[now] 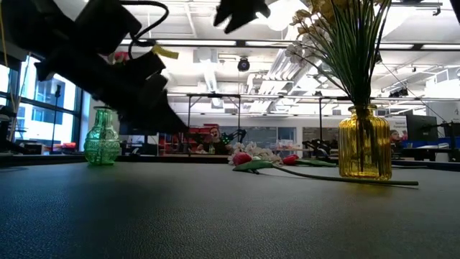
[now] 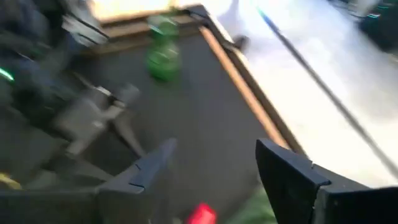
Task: Sort flowers into vase by color
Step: Put the red tulip into the green vase
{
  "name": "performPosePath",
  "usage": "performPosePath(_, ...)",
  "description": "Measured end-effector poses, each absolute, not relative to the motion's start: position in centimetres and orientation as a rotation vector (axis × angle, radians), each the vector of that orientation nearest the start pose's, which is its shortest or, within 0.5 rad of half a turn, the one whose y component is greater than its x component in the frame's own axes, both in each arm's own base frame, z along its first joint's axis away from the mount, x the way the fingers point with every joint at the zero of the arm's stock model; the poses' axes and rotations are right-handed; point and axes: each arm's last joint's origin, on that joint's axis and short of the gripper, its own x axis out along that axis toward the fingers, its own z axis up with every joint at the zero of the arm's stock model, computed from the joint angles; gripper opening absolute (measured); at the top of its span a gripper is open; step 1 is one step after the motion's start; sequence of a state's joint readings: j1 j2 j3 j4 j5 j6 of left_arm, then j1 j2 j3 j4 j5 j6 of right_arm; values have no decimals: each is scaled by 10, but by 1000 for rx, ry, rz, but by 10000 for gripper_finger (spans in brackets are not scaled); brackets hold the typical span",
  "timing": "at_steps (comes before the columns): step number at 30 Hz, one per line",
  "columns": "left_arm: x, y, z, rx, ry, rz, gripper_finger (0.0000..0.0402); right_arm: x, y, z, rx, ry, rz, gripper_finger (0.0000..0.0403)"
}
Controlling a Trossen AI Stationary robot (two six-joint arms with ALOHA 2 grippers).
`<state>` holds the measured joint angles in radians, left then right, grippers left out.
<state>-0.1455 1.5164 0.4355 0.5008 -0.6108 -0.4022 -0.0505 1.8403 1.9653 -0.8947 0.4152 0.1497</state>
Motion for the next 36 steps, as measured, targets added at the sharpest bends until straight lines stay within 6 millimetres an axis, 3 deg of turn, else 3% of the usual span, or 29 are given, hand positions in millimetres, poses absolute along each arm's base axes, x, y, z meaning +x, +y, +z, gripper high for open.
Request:
performPosePath(5, 259, -11, 141, -195, 342, 550, 213, 378, -44, 381, -178, 879, -547, 184)
performPosePath(10, 274, -12, 151, -203, 317, 560, 196, 371, -59, 385, -265, 916, -583, 176)
performPosePath(16, 302, -12, 145, -87, 364, 565, 176, 369, -64, 385, -311, 942, -575, 172)
performPosePath(23, 325, -9, 119, -35, 454, 579, 173, 359, -34, 382, -330, 1020, -595, 172)
performPosePath(28, 332, -3, 126, -185, 383, 615, 180, 342, -7, 386, -383, 1055, -662, 172)
performPosePath(36, 355, 25, 130, -312, 371, 630, 246, 318, 24, 398, -353, 1012, -691, 172)
